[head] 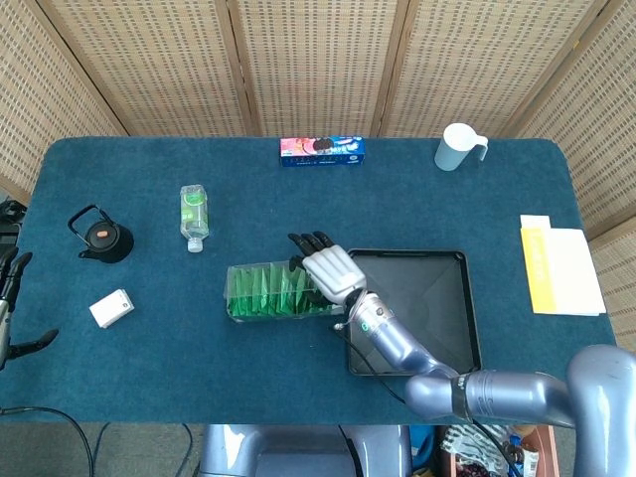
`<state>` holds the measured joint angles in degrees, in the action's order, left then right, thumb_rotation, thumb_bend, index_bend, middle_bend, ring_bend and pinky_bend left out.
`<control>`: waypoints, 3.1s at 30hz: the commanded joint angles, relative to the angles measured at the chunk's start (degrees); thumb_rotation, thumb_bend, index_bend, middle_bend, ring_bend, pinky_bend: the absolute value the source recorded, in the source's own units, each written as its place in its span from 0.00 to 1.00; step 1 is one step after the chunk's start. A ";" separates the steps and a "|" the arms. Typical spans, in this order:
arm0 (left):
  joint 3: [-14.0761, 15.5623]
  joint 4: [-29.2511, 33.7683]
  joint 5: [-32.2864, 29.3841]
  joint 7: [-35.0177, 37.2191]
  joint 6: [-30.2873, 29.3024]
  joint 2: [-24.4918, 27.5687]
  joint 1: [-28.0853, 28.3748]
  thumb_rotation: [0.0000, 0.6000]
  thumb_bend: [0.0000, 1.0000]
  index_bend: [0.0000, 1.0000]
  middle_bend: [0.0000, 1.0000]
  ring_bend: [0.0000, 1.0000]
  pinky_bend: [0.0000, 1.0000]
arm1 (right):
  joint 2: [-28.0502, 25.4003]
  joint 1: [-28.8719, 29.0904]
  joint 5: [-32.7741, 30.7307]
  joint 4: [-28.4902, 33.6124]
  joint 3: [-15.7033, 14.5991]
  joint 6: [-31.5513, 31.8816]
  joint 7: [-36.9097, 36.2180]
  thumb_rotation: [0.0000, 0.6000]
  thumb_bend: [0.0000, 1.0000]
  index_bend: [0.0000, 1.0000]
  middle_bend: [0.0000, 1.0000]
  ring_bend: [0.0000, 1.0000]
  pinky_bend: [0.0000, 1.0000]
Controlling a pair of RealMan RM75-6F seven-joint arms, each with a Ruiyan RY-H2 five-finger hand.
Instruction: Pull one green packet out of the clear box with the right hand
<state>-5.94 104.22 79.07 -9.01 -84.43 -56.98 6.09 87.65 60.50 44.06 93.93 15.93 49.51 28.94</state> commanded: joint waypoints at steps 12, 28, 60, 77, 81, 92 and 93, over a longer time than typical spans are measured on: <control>-0.37 -0.21 -1.11 1.87 1.06 0.69 0.44 1.00 0.07 0.00 0.00 0.00 0.00 | 1.07 5.54 -8.74 -8.01 7.36 2.91 0.04 1.00 0.55 0.36 0.01 0.00 0.01; -0.53 -1.01 -2.68 3.12 3.44 0.89 1.45 1.00 0.07 0.00 0.00 0.00 0.00 | 8.31 10.54 -15.02 -22.40 7.68 5.60 4.59 1.00 0.46 0.35 0.00 0.00 0.02; -0.04 -1.09 -3.46 0.88 5.04 -0.17 2.75 1.00 0.07 0.00 0.00 0.00 0.00 | 0.28 5.98 19.51 -8.40 -6.39 -7.13 -4.49 1.00 0.39 0.40 0.04 0.00 0.02; 0.19 -0.98 -3.42 1.27 5.25 0.07 2.89 1.00 0.07 0.00 0.00 0.00 0.00 | 1.75 6.12 18.19 -10.43 -7.23 -7.58 -2.93 1.00 0.39 0.41 0.04 0.00 0.02; 0.27 -0.93 -3.28 1.31 5.31 0.11 2.94 1.00 0.07 0.00 0.00 0.00 0.00 | 1.87 6.22 17.73 -10.68 -7.42 -7.71 -2.28 1.00 0.39 0.41 0.04 0.00 0.02; 0.41 -0.92 -3.09 1.73 5.39 0.29 3.00 1.00 0.07 0.00 0.00 0.00 0.00 | 3.13 6.60 16.59 -12.03 -8.12 -7.70 0.08 1.00 0.39 0.43 0.04 0.00 0.02; 0.41 -0.91 -3.08 1.83 5.37 0.32 2.99 1.00 0.07 0.00 0.00 0.00 0.00 | 3.33 6.65 16.40 -12.16 -8.09 -7.72 0.17 1.00 0.39 0.44 0.04 0.00 0.03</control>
<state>-5.53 103.30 75.98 -7.19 -79.05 -56.67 9.08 90.91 67.11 60.52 81.83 7.83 41.80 29.05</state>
